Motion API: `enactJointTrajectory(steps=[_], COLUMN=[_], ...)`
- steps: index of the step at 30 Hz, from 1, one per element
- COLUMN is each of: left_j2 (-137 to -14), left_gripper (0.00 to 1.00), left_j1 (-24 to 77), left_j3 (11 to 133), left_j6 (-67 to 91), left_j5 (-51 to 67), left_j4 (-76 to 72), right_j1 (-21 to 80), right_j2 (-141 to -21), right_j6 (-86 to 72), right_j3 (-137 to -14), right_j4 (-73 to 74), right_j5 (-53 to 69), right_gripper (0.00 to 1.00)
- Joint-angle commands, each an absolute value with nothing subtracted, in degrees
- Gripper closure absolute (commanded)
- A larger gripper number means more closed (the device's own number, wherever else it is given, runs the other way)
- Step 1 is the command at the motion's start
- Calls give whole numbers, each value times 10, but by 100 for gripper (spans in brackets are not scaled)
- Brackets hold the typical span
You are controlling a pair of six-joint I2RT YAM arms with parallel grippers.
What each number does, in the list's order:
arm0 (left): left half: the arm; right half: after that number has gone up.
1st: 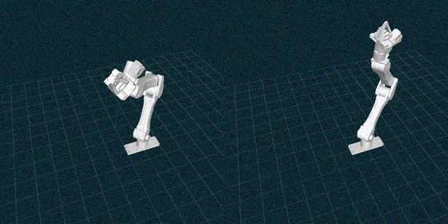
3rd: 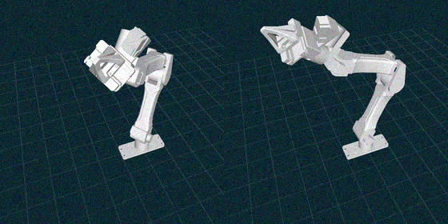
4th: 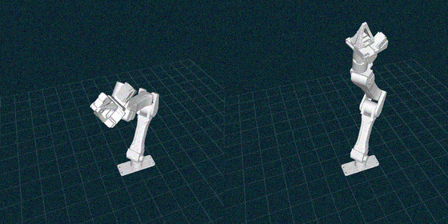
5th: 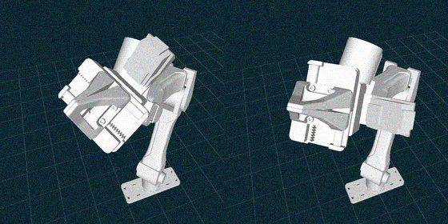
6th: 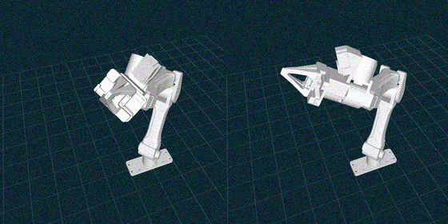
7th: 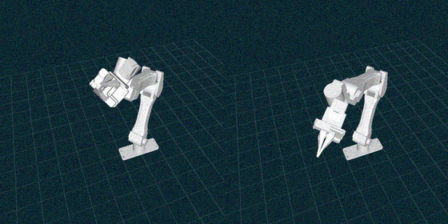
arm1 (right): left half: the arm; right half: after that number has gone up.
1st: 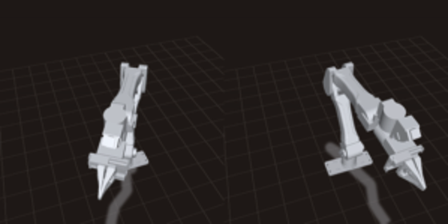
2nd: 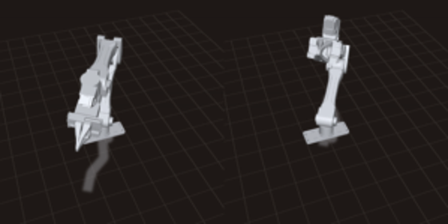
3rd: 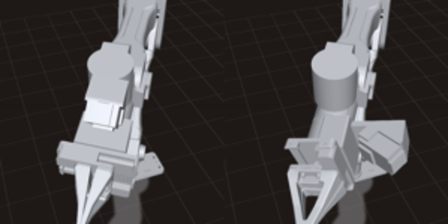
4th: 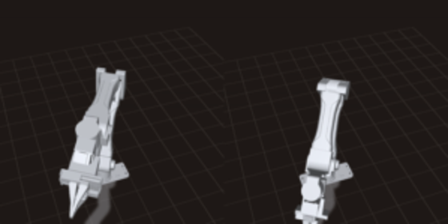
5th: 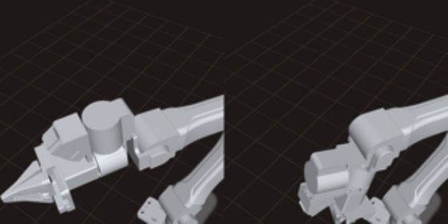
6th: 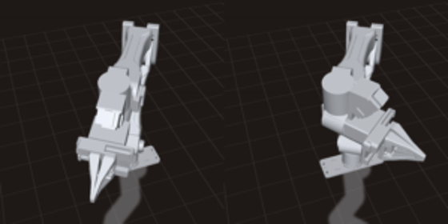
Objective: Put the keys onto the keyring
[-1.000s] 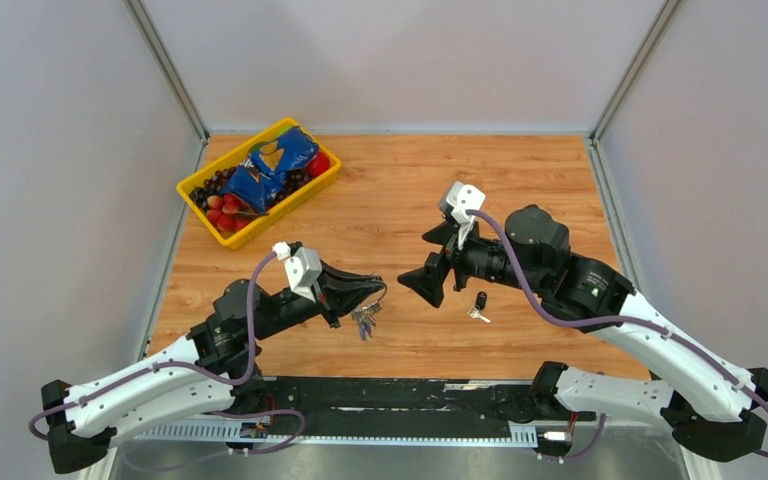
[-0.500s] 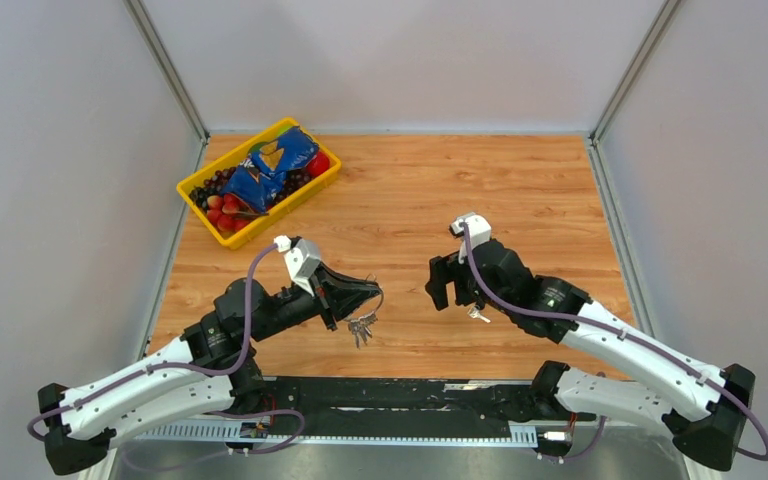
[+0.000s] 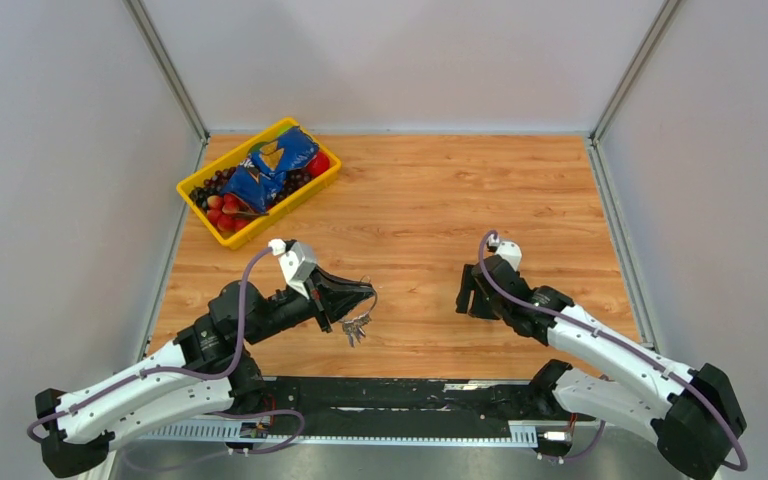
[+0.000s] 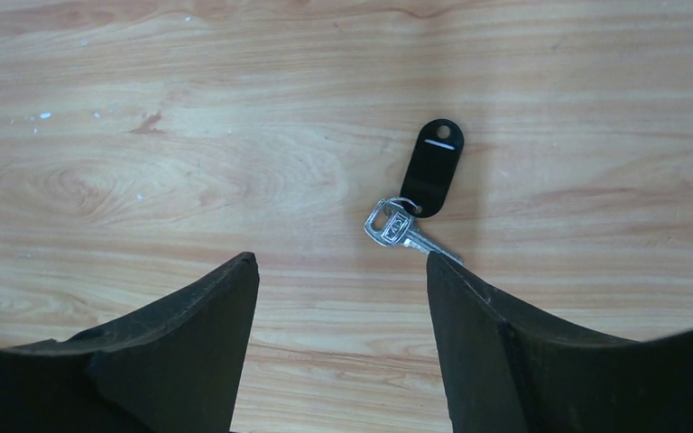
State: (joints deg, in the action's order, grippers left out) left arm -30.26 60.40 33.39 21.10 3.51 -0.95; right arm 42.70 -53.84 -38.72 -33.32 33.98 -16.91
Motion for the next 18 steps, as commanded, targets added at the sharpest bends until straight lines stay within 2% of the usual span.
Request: enactJointTrajectory(steps=[1,18], left_j2=[-297,-289], left_gripper=[100,100], left_j1=[607,607], left_j3=[360,357], left_j6=[192,169], left_j5=[39,63], left_j4=[-17,-3], right_j1=[407,364], right_j2=[-546,-641], right_j6=[-467,-584], right_j3=[-314,-304], right_j4=[303,270], right_j5=[-176,-192], right_gripper=[30,30])
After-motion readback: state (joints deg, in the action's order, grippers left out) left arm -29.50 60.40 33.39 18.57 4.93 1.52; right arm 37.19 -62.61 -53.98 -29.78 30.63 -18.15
